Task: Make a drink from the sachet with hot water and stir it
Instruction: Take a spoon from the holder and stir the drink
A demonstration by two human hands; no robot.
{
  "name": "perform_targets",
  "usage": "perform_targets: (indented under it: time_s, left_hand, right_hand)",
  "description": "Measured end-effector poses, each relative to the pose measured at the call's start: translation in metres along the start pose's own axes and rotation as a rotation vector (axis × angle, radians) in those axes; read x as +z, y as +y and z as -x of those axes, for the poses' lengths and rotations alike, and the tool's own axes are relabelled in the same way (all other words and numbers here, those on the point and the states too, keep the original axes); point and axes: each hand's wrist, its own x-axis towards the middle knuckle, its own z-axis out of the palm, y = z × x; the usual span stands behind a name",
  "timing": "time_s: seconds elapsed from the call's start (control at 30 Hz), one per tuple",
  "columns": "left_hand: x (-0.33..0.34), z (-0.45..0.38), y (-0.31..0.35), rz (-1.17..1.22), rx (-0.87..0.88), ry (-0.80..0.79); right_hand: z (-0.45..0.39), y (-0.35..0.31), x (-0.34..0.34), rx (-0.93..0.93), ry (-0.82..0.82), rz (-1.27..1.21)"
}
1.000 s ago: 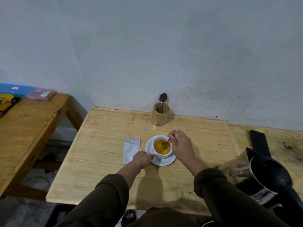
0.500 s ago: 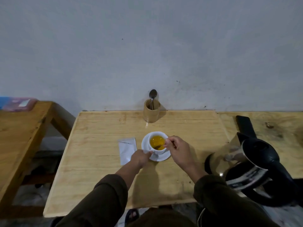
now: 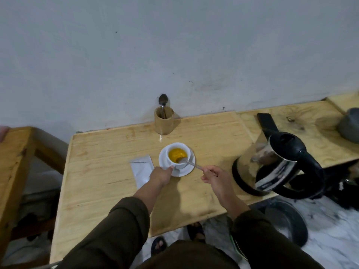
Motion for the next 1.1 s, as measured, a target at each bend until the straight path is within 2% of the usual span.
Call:
perform_targets:
  time_s: [0.43,0.9,1.1]
  left_hand:
    - [0.010,0.010,-0.002,0.126,-0.017,0.076]
    - [0.034,0.027,0.008,0.231,-0.056,0.255]
    - [0.044,0.026,0.008,0.227,-0.055,0.333]
  right_hand:
    - [0.006,0.040,-0.007,0.235,-0.173,0.069]
    - [-0.070,0.043,-0.023,0.389,-0.028,-0.054]
    - [-0.088,0.053,-0.019,0.383,-0.031,0.093]
